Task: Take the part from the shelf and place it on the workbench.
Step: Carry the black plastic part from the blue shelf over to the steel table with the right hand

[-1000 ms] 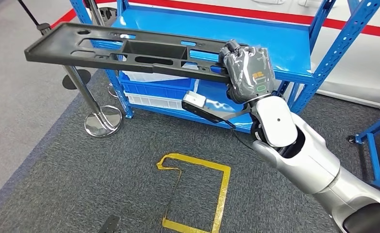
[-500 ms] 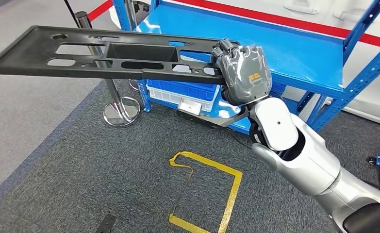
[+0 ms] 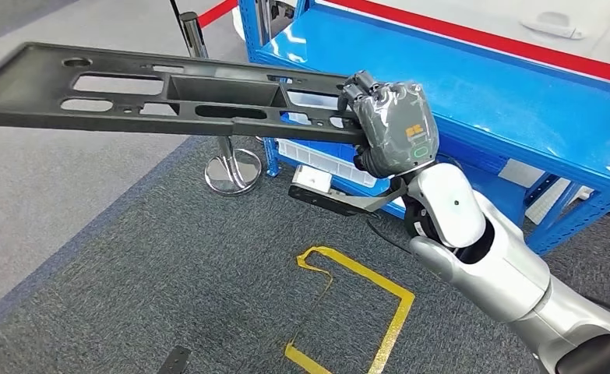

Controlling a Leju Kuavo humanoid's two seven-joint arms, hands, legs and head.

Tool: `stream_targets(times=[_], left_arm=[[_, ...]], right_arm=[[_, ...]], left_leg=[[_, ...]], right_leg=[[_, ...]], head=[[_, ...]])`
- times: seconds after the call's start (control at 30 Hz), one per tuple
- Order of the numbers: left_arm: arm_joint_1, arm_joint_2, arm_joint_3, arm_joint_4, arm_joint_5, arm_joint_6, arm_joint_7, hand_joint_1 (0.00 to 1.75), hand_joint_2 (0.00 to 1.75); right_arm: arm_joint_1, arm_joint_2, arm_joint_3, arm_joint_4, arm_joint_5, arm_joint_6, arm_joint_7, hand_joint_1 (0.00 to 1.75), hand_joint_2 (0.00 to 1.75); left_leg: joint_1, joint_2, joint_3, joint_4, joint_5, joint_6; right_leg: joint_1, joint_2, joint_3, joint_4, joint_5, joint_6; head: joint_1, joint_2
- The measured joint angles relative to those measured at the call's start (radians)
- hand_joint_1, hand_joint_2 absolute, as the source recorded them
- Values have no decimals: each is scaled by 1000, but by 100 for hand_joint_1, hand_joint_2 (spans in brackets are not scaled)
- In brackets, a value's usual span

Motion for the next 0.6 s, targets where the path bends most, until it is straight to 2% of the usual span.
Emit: stream_targets(times=[0.03, 0.07, 0.1, 0.13, 0.17, 0.2, 0.23, 0.27, 0.33, 0.37, 0.4, 0.47, 0.53, 0.6], left_arm=[[-1, 0, -1, 0, 0, 0, 0, 0, 175], [-2, 0, -1, 0, 0, 0, 0, 0, 175], [-5, 0, -2, 0, 0, 0, 0, 0, 175], [-7, 0, -4, 0, 0, 1, 0, 0, 175], [-7, 0, -6, 0, 0, 0, 0, 0, 175], [-7, 0, -7, 0, -1, 0, 0, 0, 175], [-6, 0, -9, 0, -2, 0, 0, 0, 175], [-6, 0, -10, 0, -3, -1, 0, 0, 175], [-8, 2, -12, 0, -6, -1, 0, 0, 175], [-9, 2, -13, 0, -7, -1, 0, 0, 175], [-9, 3, -14, 0, -8, -2, 0, 0, 175], [-6, 6, -15, 0, -8, -2, -1, 0, 175], [-2, 7, -16, 0, -8, -3, -1, 0, 175], [-5, 6, -16, 0, -9, -6, -2, 0, 175]], right_arm=[[0, 0, 0, -1, 0, 0, 0, 175, 175], [1, 0, 0, -2, 0, 0, 0, 175, 175], [1, 0, 0, -3, 0, 0, 0, 175, 175], [2, 0, 0, -4, 0, 0, 0, 175, 175], [3, 0, 0, -4, 0, 0, 0, 175, 175], [4, 0, 0, -4, 0, 0, 0, 175, 175], [4, 1, 0, -4, -1, 0, 0, 175, 175], [4, 1, 0, -4, -1, 0, 0, 175, 175], [4, 1, -1, -4, -1, 0, 0, 175, 175], [4, 1, -1, -4, -1, 0, 0, 175, 175], [4, 1, -1, -4, -1, 0, 0, 175, 175], [5, 0, -1, -4, -1, 0, 0, 175, 175], [6, 0, -1, -4, 0, 1, 0, 175, 175], [7, -1, -1, -4, 0, 1, 0, 175, 175]], left_leg=[[0, 25, -17, 33, -18, -6], [0, 55, -41, 84, -44, -12], [1, 75, -74, 149, -73, -17], [3, 87, -106, 213, -95, -21], [4, 92, -126, 249, -101, -22], [5, 94, -129, 253, -91, -21], [4, 98, -110, 215, -64, -17], [2, 108, -72, 145, -31, -10], [-11, 146, -5, 17, 3, 11], [-18, 160, 14, -18, 5, 21], [-22, 163, 19, -32, -1, 28], [-20, 139, 38, -54, 2, 41], [-17, 117, 65, -72, 3, 52], [-17, 99, 80, -73, -3, 60]], right_leg=[[-2, -11, 1, -2, 1, -4], [0, -22, 3, -2, 0, -6], [1, -33, 3, -2, -2, -8], [2, -46, 3, -2, -4, -10], [3, -58, 4, -2, -6, -10], [3, -70, 6, -2, -9, -10], [4, -81, 10, -2, -12, -9], [5, -92, 15, -2, -16, -8], [9, -114, 28, -9, -23, -3], [10, -124, 34, -16, -25, 2], [11, -133, 41, -20, -23, 8], [9, -140, 54, -20, -17, 19], [5, -108, 42, 18, -35, 22], [4, -62, -18, 118, -79, 21]], head=[[-4, 0], [-7, 0], [-10, 0], [-11, 0], [-11, 0], [-11, 0], [-11, 0], [-11, 0], [-11, 0], [-11, 0], [-11, 0], [-10, 0], [-9, 0], [-7, 0]])
